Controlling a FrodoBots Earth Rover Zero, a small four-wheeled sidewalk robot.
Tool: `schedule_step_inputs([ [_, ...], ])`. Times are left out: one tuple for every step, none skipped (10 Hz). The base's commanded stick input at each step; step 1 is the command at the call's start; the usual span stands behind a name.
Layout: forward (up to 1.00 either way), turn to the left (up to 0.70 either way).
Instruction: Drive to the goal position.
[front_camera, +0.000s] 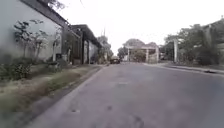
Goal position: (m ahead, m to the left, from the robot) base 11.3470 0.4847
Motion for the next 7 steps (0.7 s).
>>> schedule_step_inputs([
  [1.0, -0.4],
  [1.0, 0.0],
  [1.0, 0.0],
  [1.0, 0.0],
  [1.0, 0.0],
  [1.0, 0.0],
  [1.0, 0.0],
])
